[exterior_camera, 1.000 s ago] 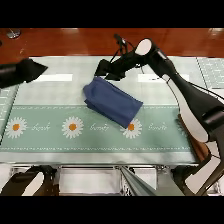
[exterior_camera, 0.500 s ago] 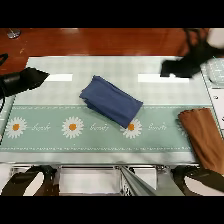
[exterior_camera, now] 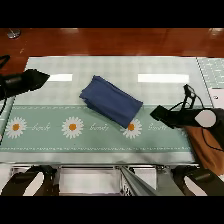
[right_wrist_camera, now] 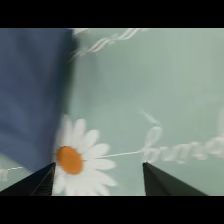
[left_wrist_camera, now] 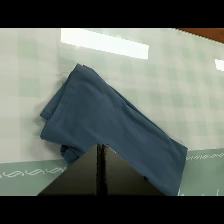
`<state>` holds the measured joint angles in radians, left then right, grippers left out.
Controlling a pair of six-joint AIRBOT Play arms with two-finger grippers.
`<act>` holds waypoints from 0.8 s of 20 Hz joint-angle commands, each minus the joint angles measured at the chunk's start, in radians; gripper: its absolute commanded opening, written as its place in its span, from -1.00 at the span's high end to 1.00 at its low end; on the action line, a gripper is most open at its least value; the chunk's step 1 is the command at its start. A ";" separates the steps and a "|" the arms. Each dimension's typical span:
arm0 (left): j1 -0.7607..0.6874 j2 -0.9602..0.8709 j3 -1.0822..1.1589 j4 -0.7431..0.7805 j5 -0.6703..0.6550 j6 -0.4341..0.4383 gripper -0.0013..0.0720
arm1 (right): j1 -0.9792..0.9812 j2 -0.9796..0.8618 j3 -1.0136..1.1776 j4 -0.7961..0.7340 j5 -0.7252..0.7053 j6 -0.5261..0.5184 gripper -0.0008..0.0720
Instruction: Fold the shirts.
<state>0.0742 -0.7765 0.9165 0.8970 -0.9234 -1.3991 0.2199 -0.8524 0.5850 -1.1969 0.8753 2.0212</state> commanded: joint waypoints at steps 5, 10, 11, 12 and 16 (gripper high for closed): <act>-0.047 -0.034 0.000 0.000 -0.009 0.000 0.90 | 0.092 -0.425 0.059 0.583 -0.202 -0.396 -0.72; -0.096 -0.061 0.000 0.000 -0.008 0.001 0.90 | 0.107 -0.670 0.253 0.742 -0.165 -0.505 -0.23; -0.100 -0.063 0.000 0.001 -0.008 0.001 0.90 | 0.107 -0.695 0.294 0.764 -0.151 -0.555 0.48; -0.100 -0.064 0.000 0.001 -0.008 0.001 0.90 | 0.101 -0.708 0.338 0.771 -0.137 -0.589 0.90; -0.100 -0.065 0.000 0.001 -0.008 0.001 0.90 | 0.010 -0.707 0.684 0.682 0.040 -0.636 0.90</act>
<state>-0.0212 -0.8391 0.9165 0.8974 -0.9318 -1.3987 0.2779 -1.5352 1.0550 -0.4892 0.7887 1.4448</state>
